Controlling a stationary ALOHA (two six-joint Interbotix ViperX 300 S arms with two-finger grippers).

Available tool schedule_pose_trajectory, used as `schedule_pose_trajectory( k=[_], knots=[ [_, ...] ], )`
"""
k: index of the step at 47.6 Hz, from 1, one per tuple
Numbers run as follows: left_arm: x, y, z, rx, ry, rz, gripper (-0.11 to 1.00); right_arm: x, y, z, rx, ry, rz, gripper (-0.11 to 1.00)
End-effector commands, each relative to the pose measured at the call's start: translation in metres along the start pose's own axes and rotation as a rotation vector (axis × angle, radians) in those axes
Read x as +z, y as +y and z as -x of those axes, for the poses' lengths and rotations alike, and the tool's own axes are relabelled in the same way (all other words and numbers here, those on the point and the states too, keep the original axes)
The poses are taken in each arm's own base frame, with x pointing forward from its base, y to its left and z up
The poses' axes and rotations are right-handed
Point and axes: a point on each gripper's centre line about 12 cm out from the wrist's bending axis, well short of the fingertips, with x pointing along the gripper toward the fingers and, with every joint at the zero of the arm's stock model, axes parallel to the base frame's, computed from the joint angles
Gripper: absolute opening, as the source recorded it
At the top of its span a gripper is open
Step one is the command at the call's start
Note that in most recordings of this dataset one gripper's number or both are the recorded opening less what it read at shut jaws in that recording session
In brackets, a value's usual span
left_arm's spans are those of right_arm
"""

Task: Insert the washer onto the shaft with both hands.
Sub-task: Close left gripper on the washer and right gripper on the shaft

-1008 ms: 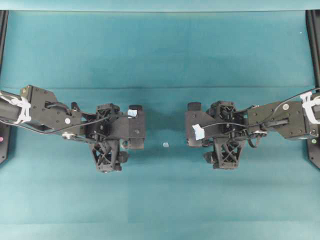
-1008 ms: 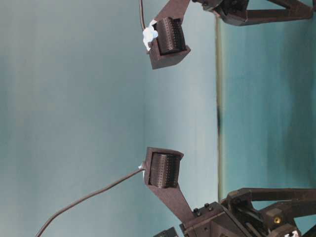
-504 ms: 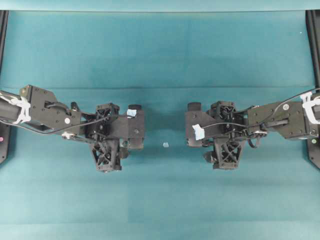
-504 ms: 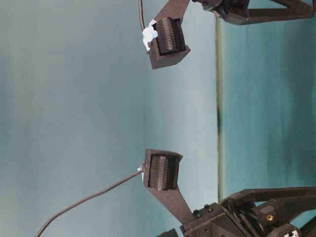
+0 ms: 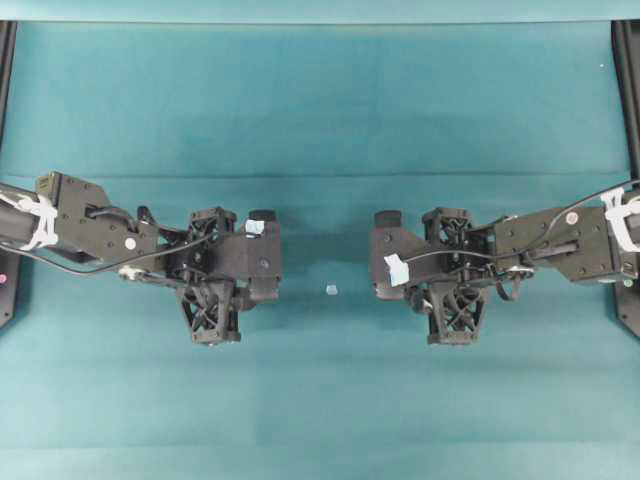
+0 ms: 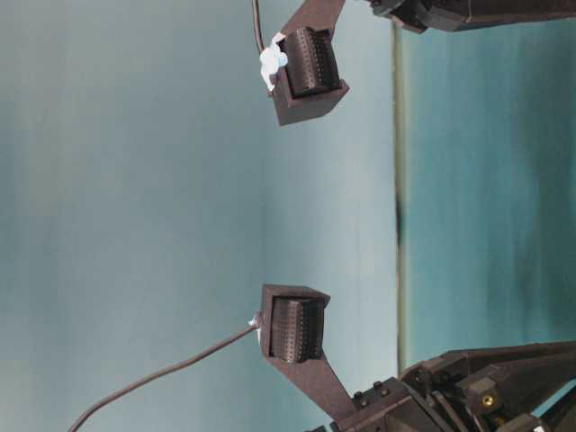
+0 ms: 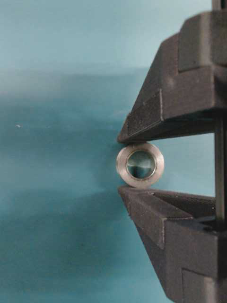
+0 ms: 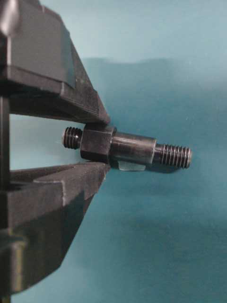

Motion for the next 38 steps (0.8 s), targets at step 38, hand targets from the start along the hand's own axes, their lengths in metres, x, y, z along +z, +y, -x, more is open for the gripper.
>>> schedule_pose_trajectory(
  k=[38],
  knots=[
    [0.002,-0.001,0.000,-0.001,-0.008,-0.003,0.35,-0.003,-0.019,-0.001,-0.025,0.024,0.030,0.01]
  ],
)
